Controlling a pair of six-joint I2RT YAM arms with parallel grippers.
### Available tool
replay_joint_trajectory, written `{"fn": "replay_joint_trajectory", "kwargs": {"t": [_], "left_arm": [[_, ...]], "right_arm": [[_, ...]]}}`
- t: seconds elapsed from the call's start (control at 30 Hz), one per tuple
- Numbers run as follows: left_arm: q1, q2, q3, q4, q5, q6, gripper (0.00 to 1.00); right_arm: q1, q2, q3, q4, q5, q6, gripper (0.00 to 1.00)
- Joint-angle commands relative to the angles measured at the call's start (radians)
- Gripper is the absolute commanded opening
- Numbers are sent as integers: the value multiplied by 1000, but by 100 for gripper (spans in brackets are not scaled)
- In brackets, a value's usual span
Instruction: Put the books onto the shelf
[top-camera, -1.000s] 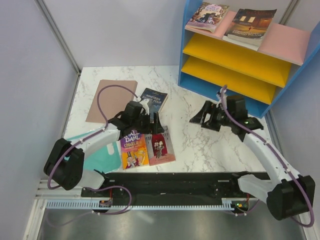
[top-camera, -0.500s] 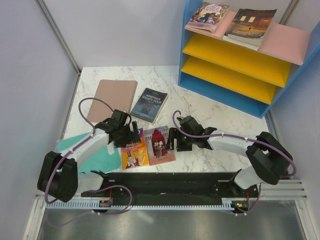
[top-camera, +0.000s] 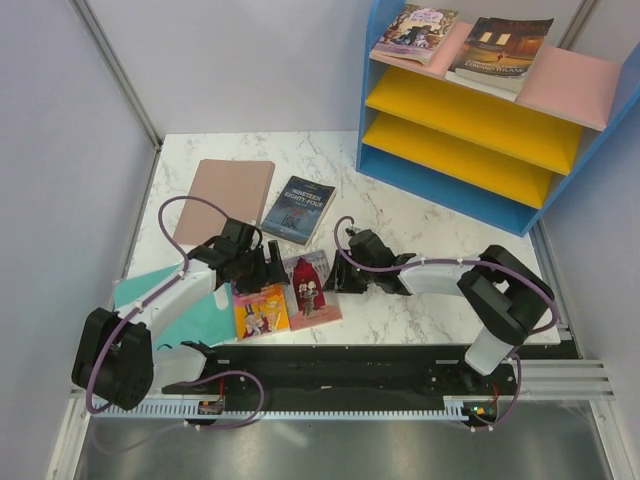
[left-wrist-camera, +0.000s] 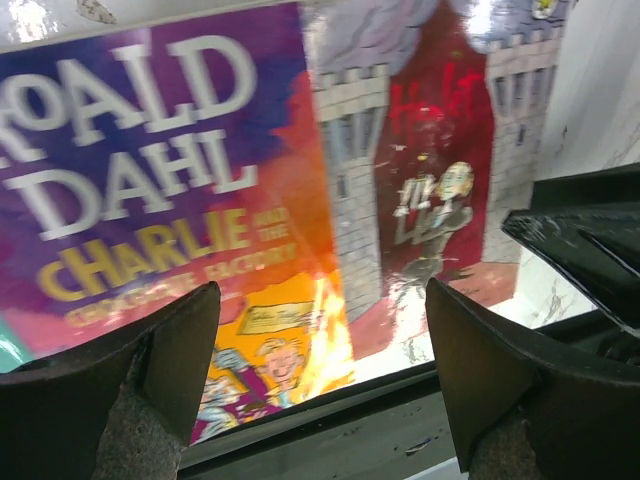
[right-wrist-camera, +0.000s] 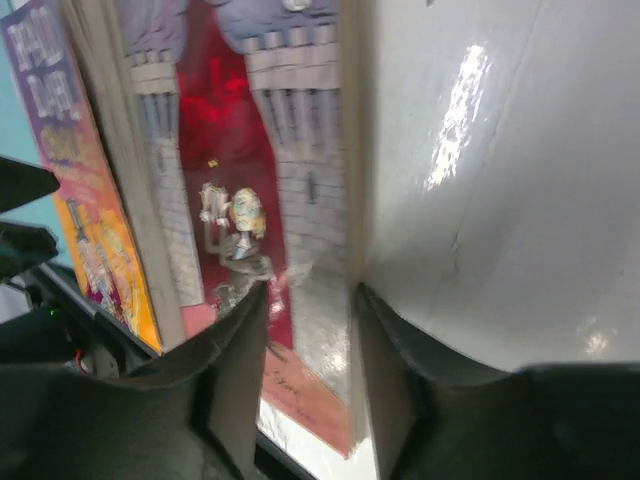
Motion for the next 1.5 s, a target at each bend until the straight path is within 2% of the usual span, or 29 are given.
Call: {"fn": "replay_joint_trajectory", "kwargs": {"t": [0.0,0.07,0.1,0.33,0.47,0.67,0.73,0.87,0.9,0.93,1.0,1.03,1.07,1.1,1.17,1.3,1.33,1.37,1.47], "left_arm": [[-5,1,22,31,27,31,89],[-7,1,19,33,24,34,90],[-5,2,14,34,23,36,90],[-5,-14,19,50,26,59,91],[-7,-77,-9,131,84,80,92],[-5,-116,-130,439,269,42,97],[-7,-84,-167,556,299,2,97],[-5,-41,-191,646,303,-33,96],[-5,-36,-190,646,300,-35,96],[-5,-31,-182,631,282,-39,96],[-7,-19,-162,582,254,-35,95],[-5,-11,-141,538,221,-35,94],[-7,22,-124,501,213,-27,92],[-5,41,-107,481,213,-15,84],[-7,91,-58,401,181,13,77],[-18,136,14,278,84,50,74],[-21,143,23,261,54,60,71],[-22,151,31,226,41,63,65],[-27,189,59,192,9,77,29]], "right_arm": [[27,77,0,45,-10,20,25],[30,74,-2,44,-7,29,5],[32,68,-5,45,-4,28,0],[32,-87,-33,-11,69,10,0],[22,-190,-33,-38,100,-10,0],[-11,-320,-30,-70,79,-24,0],[-19,-351,-28,-79,74,-21,0],[-27,-363,-11,-122,69,-41,0],[-28,-351,-1,-143,78,-47,2],[-30,-315,9,-189,79,-56,20],[-28,-266,21,-193,45,-84,36],[-30,-221,21,-180,19,-86,43],[-30,-196,12,-161,-3,-78,44],[-30,-160,10,-127,-15,-73,45],[-30,-129,7,-104,-30,-60,46],[-30,-58,24,-91,-41,-55,47],[-30,-48,29,-91,-43,-55,47],[-30,-40,35,-66,-49,-53,47],[-28,-12,33,-38,-58,-38,47]]}}
